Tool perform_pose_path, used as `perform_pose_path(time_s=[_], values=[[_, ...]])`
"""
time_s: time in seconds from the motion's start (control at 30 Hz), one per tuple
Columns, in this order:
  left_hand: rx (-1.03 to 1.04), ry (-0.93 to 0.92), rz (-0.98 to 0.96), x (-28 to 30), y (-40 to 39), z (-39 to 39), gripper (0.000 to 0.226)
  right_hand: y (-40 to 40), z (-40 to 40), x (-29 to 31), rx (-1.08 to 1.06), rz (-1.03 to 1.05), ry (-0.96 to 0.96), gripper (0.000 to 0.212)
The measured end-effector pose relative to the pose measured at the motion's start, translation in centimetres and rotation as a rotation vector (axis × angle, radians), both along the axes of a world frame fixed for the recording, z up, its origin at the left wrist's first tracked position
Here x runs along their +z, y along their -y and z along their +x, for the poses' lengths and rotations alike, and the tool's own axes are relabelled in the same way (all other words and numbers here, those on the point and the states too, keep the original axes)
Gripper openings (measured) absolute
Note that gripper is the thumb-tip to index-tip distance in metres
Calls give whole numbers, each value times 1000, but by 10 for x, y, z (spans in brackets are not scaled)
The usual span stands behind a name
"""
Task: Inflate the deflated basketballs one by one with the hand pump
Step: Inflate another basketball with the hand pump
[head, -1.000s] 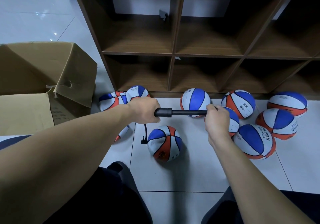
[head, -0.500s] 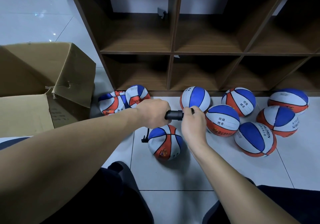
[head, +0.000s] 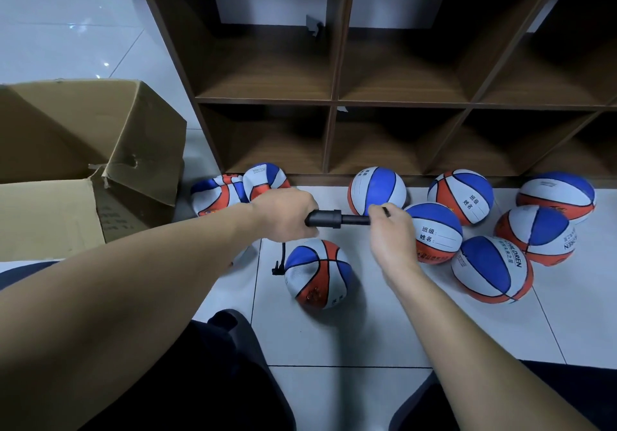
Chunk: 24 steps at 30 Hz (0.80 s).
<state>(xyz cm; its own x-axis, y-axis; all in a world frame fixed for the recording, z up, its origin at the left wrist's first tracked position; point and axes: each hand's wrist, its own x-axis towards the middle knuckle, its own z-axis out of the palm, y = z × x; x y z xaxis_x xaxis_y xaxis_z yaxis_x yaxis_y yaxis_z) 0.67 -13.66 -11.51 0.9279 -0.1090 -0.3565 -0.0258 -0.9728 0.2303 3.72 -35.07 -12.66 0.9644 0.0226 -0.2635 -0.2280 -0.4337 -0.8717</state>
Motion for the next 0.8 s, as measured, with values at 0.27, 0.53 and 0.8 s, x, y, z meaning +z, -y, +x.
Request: perform_pose_path(time_s=[0.27, 0.53, 0.8], values=[[26, 29, 64, -1, -3, -1, 30, 22, 14, 1, -191, 41, 27, 30], [5, 26, 43, 1, 7, -3, 25, -8, -14, -6, -91, 2, 56, 34], [-16, 46, 30, 3, 26, -1, 16, -20, -24, -4, 7, -29, 51, 34]])
